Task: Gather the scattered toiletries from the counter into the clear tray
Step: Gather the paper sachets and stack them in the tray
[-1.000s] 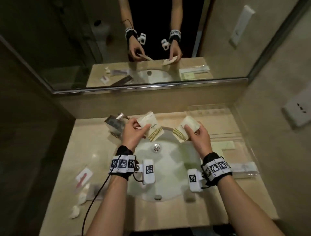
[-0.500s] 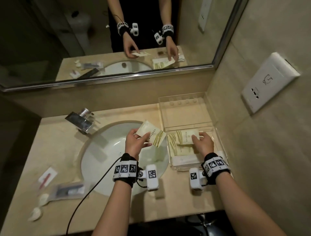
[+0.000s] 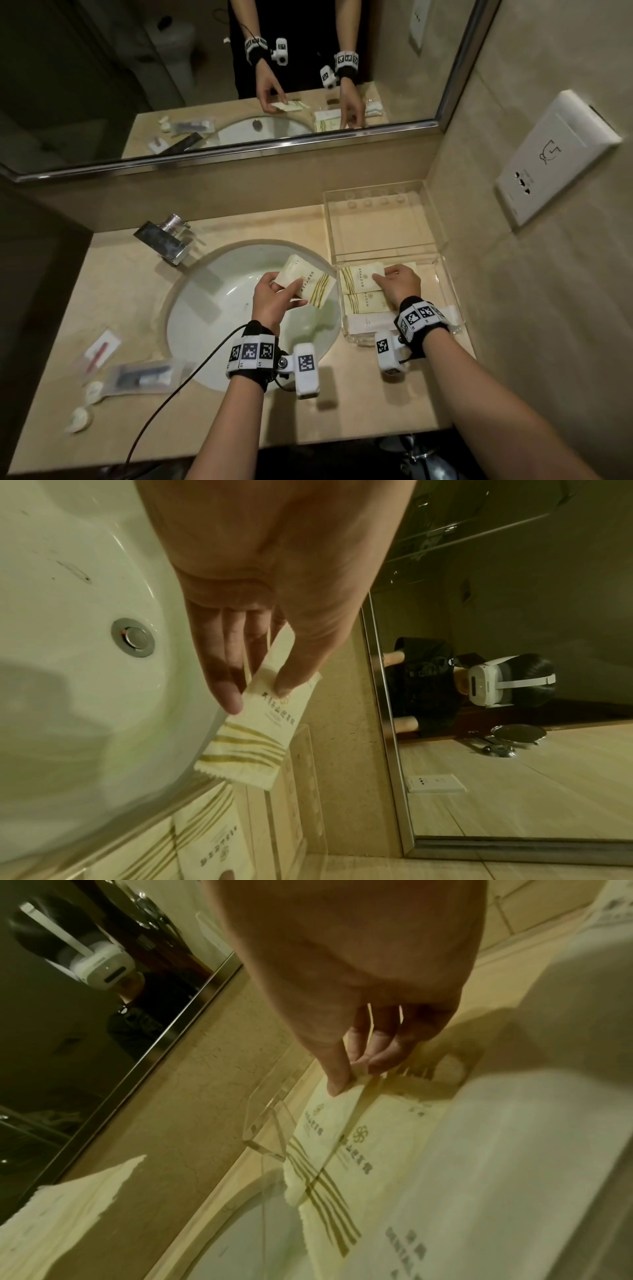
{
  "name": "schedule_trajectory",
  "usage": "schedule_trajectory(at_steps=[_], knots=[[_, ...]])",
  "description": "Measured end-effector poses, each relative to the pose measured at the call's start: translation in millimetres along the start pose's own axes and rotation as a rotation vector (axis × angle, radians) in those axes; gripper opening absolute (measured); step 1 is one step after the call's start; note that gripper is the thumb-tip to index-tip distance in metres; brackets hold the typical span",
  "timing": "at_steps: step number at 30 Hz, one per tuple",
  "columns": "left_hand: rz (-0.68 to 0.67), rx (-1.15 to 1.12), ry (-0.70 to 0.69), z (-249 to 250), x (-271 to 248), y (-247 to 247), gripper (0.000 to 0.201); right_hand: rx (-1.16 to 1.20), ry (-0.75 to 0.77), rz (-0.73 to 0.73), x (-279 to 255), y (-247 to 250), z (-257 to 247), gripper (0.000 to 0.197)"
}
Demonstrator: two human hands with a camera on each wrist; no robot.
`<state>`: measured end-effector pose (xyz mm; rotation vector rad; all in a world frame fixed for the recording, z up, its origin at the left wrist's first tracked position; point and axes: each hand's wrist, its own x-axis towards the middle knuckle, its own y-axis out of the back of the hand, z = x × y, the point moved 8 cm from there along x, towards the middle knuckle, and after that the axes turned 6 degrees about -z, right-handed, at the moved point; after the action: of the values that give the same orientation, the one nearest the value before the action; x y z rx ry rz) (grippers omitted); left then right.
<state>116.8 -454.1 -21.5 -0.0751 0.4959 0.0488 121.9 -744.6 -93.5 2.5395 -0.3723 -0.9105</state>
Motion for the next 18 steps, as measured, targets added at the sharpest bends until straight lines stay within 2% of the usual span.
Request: schedule_trajectory(at_steps=[4,8,10,14,16,18], knots=[[0.004,0.009,0.006,-3.3,-0.2,2.8,0.030,-0.063,-0.025,0.011,2.9,-0.6,3.2,0.027],[-0.007,0.011,0.004,-5.1,2.2,1.8,0.028,-0.092,-0.021,0.031,2.4,-0.3,6.5,0.037],[-0.015,0.006,0.014,-9.1,4.5,0.6,0.027,-0.108,0.025,0.054,1.4,3.0,3.8,0.042],[-0.033,-0.012,0.016,-13.1,8.9,-6.4,0.027,0.023,0.194,0.096,-11.3,7.5,-16.5,0.032],[-0.050,-0.030,0.012,-12.0,9.8,-14.6,0.025,0.112,0.263,-0.018,-22.9,-1.2,-31.1,0.032],[-0.078,-0.032,0.019,-10.0,10.5,-25.2,0.024,0.179,0.307,-0.206,-37.9,-14.2,-46.1,0.032]])
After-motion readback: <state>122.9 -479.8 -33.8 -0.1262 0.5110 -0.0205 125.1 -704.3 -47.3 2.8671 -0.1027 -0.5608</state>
